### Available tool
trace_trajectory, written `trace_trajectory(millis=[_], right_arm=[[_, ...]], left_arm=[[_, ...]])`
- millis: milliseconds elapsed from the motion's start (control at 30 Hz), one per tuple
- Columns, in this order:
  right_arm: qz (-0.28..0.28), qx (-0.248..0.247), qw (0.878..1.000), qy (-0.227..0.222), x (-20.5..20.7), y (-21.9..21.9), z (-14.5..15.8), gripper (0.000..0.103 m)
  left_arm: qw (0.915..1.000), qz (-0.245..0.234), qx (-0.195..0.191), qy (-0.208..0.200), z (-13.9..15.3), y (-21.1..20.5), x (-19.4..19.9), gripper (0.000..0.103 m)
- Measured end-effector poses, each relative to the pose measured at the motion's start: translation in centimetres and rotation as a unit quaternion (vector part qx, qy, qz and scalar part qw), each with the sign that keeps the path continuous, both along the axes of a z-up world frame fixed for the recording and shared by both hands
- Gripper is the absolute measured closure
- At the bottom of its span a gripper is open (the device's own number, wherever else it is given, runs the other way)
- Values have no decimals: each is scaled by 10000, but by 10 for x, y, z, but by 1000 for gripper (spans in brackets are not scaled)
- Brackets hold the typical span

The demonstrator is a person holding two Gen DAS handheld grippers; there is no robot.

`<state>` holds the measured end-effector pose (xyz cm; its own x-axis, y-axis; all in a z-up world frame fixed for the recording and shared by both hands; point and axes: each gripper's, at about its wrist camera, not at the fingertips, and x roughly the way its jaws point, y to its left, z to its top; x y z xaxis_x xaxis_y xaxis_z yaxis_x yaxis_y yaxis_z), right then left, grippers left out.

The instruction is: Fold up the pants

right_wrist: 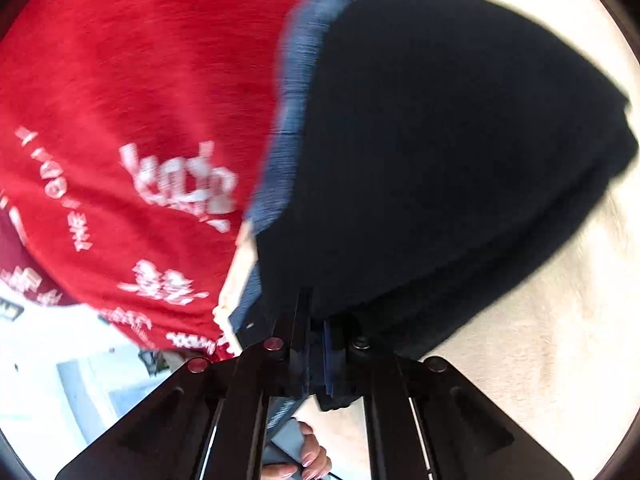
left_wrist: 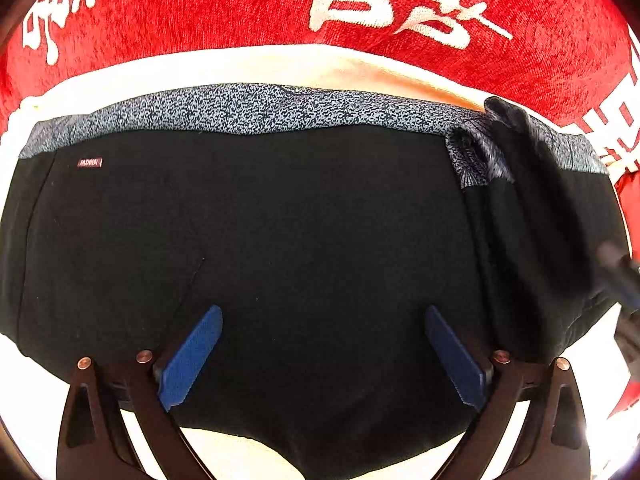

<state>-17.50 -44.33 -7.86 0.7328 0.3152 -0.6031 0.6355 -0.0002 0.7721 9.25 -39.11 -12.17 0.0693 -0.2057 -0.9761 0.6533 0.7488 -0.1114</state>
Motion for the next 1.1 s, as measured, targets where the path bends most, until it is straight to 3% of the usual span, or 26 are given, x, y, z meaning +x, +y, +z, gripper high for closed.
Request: trace_trajectory(millis=[67,133,233,300,367,400,433,467,600,700,767,833,900,967,1033,1100], right_arm=[[307,-201,9992,-146,2,7,17,98],[645,-270,9975,12,0,21,18,98],[1015,-196,9933,509,7,44,-10,95],[1031,-159,9934,486,12,49,-26,94],[801,-33,9963,303,10,49,-21,78],[784,-20,9967,223,6,50,-17,57],[806,-29,9966,157,2,53,-11,46],[894,-105,9957,220,-1,55,-4,46],[1217,-1023,9854,611,-21,44,33,46],[1126,-2004,9671,1092,-36,10,61,49],[1053,-2390,9541,1469,-41,-24,68,56],[990,-2611,9450,1705,-39,-57,61,72],[1024,-2527,9436,1875,-39,-79,49,80],[1220,-2244,9481,1894,-40,-85,31,81],[1506,-2415,9374,2006,-37,-74,23,81],[1554,-2562,9323,2022,-39,-69,28,81]], left_arm=[[10000,-19,8,-28,-2,-12,-6,1],[10000,6,-36,-23,-2,-7,-5,0],[10000,30,-69,-38,-4,-7,-12,0],[10000,34,-17,-42,-4,-5,-9,0],[10000,1,41,-53,-4,-21,-12,0],[9999,-19,76,-97,-3,-27,-10,0],[9998,-35,114,-142,-1,-26,-9,0],[9997,-34,196,-172,3,-25,-7,0],[9997,75,26,-228,33,-13,1,0],[9990,-170,-150,-385,59,-19,-2,0],[9976,-450,-315,-415,73,-35,-9,0],[9961,-620,-472,-413,79,-54,-17,0],[9947,-761,-592,-367,78,-78,-26,0],[9937,-913,-575,-306,68,-105,-43,0],[9935,-1024,-328,-382,46,-117,-47,0],[9940,-1023,173,-358,15,-117,-55,0]])
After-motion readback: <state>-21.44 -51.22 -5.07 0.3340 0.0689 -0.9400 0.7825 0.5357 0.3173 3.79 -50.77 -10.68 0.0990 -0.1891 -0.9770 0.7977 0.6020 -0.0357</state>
